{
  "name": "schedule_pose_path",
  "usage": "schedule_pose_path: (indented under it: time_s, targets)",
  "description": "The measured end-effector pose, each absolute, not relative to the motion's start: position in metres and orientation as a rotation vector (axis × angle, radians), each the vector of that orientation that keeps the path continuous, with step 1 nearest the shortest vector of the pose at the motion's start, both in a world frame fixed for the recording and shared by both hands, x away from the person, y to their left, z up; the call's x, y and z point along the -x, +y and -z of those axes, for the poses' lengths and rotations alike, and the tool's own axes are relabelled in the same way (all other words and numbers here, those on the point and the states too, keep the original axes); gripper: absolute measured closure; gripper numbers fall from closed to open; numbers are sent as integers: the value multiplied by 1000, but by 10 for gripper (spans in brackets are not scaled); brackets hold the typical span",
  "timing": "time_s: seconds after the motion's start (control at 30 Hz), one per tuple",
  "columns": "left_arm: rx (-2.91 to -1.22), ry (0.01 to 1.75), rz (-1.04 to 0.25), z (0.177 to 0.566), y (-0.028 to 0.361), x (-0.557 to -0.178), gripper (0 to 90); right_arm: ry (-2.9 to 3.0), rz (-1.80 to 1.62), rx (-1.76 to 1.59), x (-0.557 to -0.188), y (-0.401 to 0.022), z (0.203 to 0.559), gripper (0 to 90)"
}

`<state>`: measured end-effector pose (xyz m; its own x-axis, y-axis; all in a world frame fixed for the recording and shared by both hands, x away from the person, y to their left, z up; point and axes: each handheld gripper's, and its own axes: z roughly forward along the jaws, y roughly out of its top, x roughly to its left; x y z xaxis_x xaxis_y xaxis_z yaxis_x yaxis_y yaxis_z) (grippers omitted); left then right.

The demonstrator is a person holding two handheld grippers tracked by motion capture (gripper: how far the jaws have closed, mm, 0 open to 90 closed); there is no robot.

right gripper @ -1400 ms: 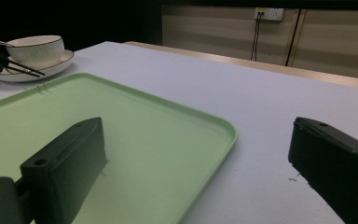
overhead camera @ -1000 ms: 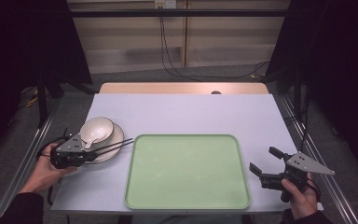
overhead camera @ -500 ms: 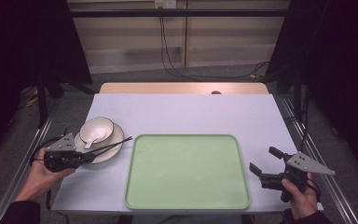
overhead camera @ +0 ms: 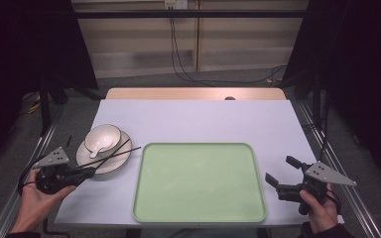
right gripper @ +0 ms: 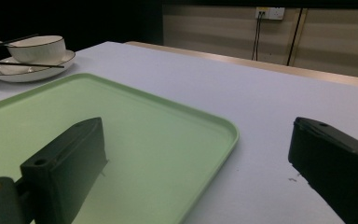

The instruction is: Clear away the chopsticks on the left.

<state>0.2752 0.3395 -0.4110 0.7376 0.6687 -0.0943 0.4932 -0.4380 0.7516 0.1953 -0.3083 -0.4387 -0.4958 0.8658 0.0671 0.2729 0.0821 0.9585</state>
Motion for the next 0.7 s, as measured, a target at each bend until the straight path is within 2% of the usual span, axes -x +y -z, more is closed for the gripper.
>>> schedule_pose_path:
  time_s: [0.7]
  targets:
    - [-2025,998,-231,407,280,-242,859,1827,-1440,-1117,-194,-307,438,36]
